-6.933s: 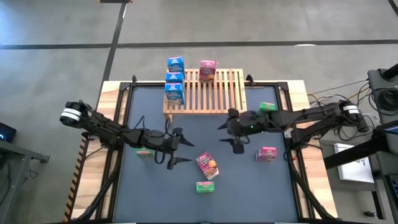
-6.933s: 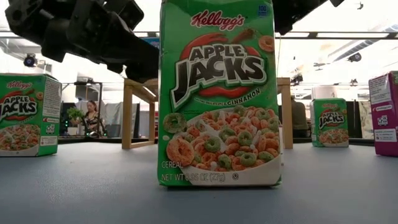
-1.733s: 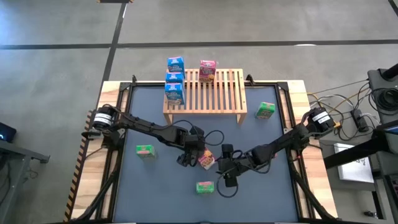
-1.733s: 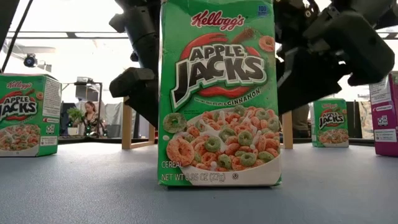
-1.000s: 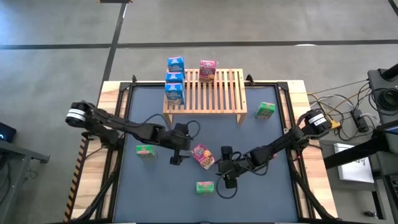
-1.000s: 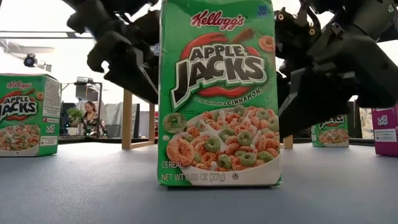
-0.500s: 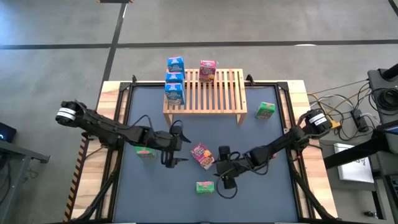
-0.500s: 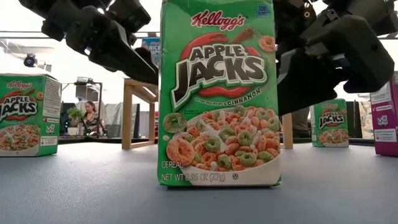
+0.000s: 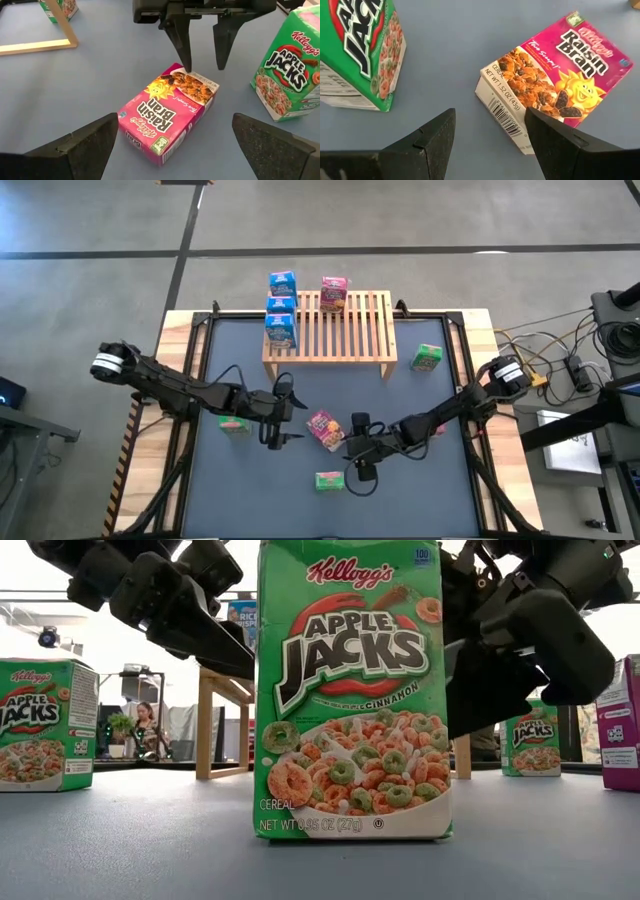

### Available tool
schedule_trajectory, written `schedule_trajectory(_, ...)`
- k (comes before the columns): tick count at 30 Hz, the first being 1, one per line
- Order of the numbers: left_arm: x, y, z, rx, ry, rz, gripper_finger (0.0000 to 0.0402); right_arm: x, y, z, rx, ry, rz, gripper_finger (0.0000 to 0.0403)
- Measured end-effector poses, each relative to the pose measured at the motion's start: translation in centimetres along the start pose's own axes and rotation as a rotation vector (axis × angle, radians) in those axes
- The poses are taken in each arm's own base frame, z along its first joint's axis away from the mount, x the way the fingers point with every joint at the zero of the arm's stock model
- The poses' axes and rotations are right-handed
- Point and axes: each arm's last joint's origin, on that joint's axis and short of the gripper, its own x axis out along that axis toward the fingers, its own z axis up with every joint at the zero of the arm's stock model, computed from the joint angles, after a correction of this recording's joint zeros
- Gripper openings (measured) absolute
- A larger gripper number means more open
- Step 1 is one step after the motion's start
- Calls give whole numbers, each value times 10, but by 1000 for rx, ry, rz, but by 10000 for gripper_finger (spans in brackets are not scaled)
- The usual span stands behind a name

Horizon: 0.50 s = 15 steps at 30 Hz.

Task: Stack cereal on shelf
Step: Put the left pink cereal box on the shelf aligned with the other pink cereal box

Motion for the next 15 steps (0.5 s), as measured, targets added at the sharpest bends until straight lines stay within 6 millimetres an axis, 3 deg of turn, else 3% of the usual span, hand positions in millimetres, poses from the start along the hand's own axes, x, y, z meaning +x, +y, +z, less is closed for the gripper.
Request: schedule_trajectory(15,0,0,3,-47,-27,-1,374,-1,8,-11,6,81,23,231)
